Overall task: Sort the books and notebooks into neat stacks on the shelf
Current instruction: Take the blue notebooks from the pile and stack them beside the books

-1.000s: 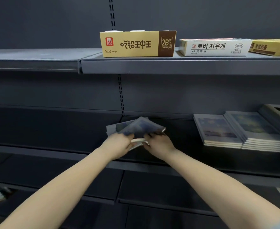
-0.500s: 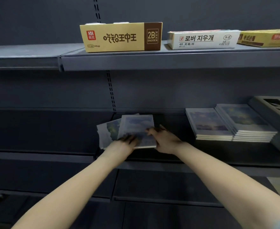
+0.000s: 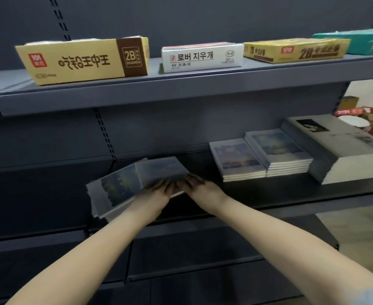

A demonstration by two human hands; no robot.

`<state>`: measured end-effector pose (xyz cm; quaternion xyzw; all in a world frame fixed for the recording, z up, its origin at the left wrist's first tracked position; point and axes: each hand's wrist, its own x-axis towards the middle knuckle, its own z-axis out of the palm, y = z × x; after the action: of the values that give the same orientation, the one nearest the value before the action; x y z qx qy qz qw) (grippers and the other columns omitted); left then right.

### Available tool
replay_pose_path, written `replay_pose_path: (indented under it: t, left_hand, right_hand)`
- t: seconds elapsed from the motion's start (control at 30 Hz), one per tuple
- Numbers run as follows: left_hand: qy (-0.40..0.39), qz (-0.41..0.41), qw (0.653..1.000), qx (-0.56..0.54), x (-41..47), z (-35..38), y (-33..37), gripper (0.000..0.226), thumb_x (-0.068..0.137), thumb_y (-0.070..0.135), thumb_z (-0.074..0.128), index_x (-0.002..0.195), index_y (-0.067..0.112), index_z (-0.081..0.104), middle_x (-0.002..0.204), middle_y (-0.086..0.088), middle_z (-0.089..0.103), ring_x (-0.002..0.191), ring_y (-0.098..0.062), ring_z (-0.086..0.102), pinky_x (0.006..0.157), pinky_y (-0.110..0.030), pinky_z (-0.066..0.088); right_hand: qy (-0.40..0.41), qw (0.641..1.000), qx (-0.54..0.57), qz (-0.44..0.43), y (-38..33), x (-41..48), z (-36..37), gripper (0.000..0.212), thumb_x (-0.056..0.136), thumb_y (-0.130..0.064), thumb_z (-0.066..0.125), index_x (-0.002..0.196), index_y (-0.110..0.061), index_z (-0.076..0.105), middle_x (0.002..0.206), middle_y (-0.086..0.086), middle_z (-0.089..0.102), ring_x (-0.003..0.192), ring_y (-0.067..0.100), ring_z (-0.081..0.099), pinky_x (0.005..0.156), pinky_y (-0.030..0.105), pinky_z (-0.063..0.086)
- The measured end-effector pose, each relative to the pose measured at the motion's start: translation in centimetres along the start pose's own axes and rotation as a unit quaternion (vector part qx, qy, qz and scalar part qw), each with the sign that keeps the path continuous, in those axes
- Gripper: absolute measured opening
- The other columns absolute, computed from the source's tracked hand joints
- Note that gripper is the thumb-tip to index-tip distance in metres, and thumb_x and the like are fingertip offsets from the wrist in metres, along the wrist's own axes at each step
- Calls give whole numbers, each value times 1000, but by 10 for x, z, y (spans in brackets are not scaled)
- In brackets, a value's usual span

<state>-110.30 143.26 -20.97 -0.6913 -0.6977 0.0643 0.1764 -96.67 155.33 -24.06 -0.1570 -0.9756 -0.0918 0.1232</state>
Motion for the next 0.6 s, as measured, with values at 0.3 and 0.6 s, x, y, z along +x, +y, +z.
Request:
replay_pose_path:
  t: [0.3,0.6]
  left_hand:
    - [11,12,1000,-27,82,-8,69,65,90,1,49,146,-6,16,151,-26,22,139,-37,27,113,-38,25]
    - [52,134,990,6,139,13,128,35,58,3,57,88,-3,74,84,-20,72,69,-34,71,55,-37,56]
  right_hand:
    - [41,994,-78,69,83,-59,-18,37,77,-6,43,103,-12,69,98,19,70,90,31,70,60,30,58]
    - [-4,991,-71,110,138,-124,1,35,76,-7,43,89,-11,75,91,10,72,83,25,71,67,32,58]
